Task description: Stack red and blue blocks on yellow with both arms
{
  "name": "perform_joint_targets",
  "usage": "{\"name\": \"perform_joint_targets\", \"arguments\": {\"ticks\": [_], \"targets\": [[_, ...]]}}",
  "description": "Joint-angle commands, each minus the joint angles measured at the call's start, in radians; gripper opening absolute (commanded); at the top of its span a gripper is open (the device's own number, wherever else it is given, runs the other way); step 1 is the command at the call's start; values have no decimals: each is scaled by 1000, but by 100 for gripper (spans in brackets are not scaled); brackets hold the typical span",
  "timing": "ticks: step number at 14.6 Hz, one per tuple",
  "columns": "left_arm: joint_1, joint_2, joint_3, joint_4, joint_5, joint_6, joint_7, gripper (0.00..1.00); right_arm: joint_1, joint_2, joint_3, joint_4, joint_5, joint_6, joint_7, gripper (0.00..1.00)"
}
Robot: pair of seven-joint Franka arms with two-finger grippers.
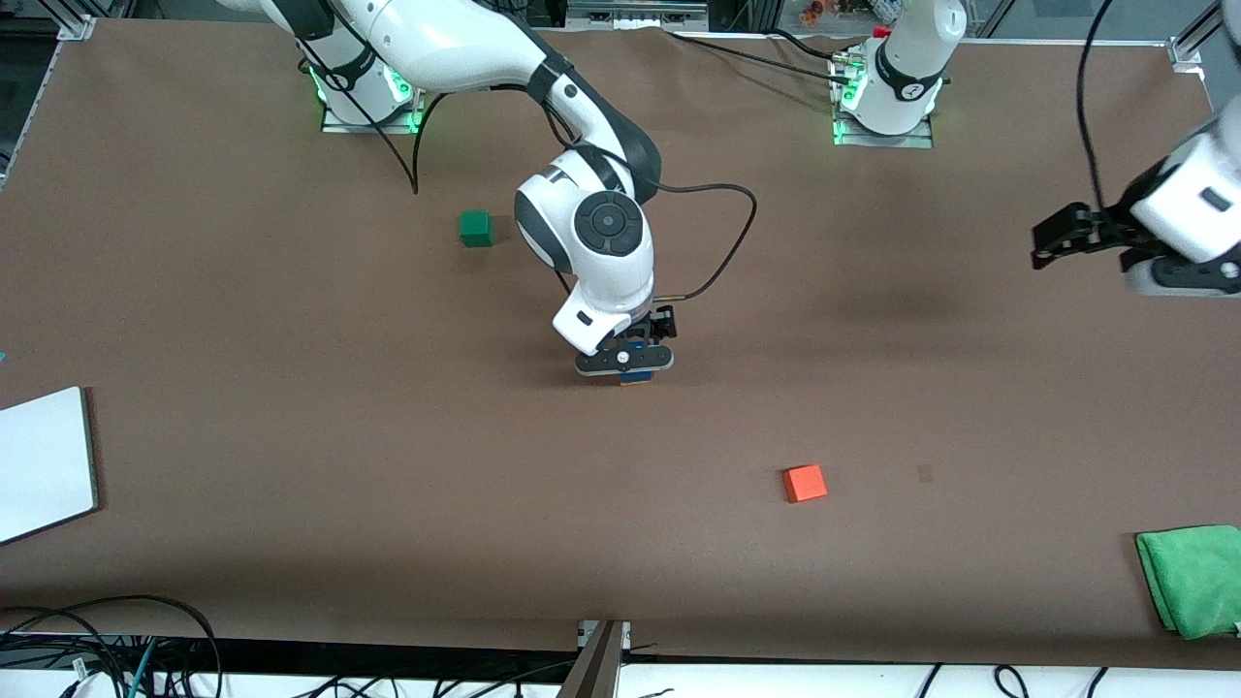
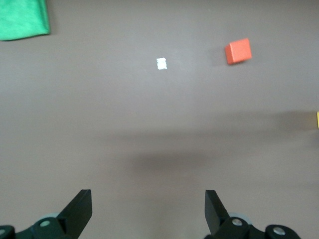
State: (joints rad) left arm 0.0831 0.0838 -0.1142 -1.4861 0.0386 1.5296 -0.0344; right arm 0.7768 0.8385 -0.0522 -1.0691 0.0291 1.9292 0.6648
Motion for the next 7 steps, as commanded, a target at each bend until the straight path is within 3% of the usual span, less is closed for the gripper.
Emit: {"name": "perform_joint_targets", "arguments": {"ticks": [1,7], "targets": [[21,4,-4,32,7,-31,11,100,-59,-70,2,46,-5,-137,-63,100],[20,2,-15,29,3,-43,16,100,-212,-203,0,43,0,-343,-283,100]]}}
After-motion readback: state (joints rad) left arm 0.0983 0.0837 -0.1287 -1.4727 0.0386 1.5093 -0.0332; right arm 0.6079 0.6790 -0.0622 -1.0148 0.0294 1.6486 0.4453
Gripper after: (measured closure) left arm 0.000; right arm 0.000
